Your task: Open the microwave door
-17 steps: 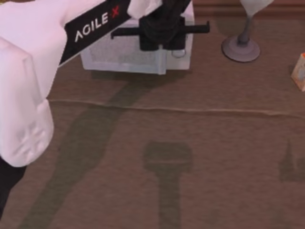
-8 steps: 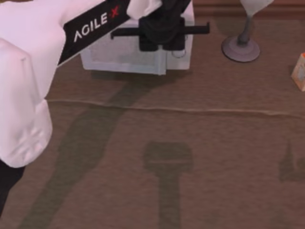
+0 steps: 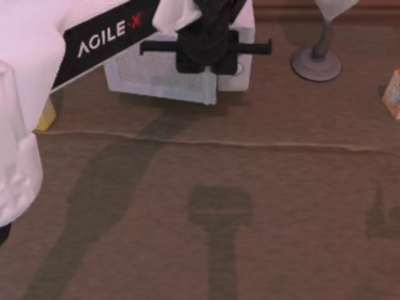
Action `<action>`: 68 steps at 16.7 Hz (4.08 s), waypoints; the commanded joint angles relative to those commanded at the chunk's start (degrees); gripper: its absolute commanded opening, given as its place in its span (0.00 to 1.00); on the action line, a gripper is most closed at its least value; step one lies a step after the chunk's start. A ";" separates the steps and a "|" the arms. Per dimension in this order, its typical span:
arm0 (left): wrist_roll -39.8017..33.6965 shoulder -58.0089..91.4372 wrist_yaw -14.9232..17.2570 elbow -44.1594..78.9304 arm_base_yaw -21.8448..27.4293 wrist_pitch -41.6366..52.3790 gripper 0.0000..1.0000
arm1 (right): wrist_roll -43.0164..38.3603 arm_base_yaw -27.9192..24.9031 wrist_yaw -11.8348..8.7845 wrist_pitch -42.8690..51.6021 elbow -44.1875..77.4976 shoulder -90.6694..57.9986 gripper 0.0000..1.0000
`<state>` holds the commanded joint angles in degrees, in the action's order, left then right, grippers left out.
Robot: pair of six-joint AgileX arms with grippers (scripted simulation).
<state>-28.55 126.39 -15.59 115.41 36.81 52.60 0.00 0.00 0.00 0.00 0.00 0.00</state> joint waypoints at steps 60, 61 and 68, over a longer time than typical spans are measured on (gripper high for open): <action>5.45 -5.73 3.06 -9.28 -0.14 -4.98 0.00 | 0.00 0.00 0.00 0.00 0.00 0.00 1.00; 6.01 -6.27 3.31 -10.01 -0.24 -5.35 0.00 | 0.00 0.00 0.00 0.00 0.00 0.00 1.00; 11.44 -10.96 5.75 -17.14 -1.36 -8.72 0.00 | 0.00 0.00 0.00 0.00 0.00 0.00 1.00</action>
<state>-17.11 115.43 -9.84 98.26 35.44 43.88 0.00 0.00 0.00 0.00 0.00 0.00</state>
